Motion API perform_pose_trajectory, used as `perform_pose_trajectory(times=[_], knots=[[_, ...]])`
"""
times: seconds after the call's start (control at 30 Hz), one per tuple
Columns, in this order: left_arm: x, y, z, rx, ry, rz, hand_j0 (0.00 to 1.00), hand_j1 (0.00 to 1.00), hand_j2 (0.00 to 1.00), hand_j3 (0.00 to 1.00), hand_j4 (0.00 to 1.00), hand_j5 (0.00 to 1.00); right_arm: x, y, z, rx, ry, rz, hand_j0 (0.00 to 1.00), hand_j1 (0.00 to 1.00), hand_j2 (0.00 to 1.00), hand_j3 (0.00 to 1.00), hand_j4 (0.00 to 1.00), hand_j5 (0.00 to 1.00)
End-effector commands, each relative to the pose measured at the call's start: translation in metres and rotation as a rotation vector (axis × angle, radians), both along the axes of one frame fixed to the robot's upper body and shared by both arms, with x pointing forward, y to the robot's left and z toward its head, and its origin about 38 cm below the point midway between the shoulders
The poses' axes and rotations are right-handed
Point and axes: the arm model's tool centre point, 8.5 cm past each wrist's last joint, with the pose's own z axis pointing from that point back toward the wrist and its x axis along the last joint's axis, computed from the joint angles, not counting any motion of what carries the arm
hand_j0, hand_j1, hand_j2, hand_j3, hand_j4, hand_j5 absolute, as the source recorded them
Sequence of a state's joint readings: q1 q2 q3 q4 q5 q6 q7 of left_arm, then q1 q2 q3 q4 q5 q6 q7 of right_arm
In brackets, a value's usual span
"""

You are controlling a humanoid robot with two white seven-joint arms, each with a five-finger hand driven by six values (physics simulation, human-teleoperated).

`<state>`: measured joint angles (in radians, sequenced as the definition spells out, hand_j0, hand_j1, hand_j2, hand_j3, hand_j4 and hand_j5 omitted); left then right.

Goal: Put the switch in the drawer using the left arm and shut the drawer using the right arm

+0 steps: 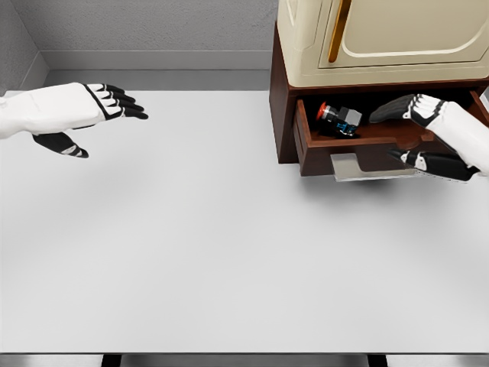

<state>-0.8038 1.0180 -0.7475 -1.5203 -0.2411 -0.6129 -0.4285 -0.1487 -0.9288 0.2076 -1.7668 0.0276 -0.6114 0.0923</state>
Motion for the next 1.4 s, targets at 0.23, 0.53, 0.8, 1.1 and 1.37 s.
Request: perform_pose_trajectory(times=[0.23, 0.53, 0.8, 1.1, 1.37], knots=[[-0.001, 0.002, 0.002, -0.005, 0.0, 0.005, 1.0, 1.0, 1.0, 1.0, 1.0, 1.0, 0.004, 0.036, -0.018, 0.006, 0.044, 0.095, 0.73, 0.73, 0.73, 0.73, 0.73, 0.73], [-0.002, 0.001, 0.006, -0.02, -0.003, 0.0, 1.0, 1.0, 1.0, 1.0, 1.0, 1.0, 0.003, 0.039, -0.022, -0.014, 0.052, 0.106, 0.73, 0.73, 0.73, 0.73, 0.73, 0.73], [-0.002, 0.003, 0.006, -0.02, 0.0, 0.004, 1.0, 1.0, 1.0, 1.0, 1.0, 1.0, 0.004, 0.058, -0.03, -0.031, 0.078, 0.167, 0.77, 0.77, 0.77, 0.77, 0.77, 0.77], [-0.003, 0.005, 0.008, -0.022, 0.001, 0.008, 1.0, 1.0, 1.0, 1.0, 1.0, 1.0, 0.002, 0.061, -0.037, -0.056, 0.093, 0.179, 0.77, 0.77, 0.77, 0.77, 0.77, 0.77], [-0.005, 0.01, 0.01, -0.027, 0.005, 0.016, 1.0, 1.0, 1.0, 1.0, 1.0, 1.0, -0.002, 0.069, -0.049, -0.068, 0.119, 0.203, 0.78, 0.78, 0.78, 0.78, 0.78, 0.78]])
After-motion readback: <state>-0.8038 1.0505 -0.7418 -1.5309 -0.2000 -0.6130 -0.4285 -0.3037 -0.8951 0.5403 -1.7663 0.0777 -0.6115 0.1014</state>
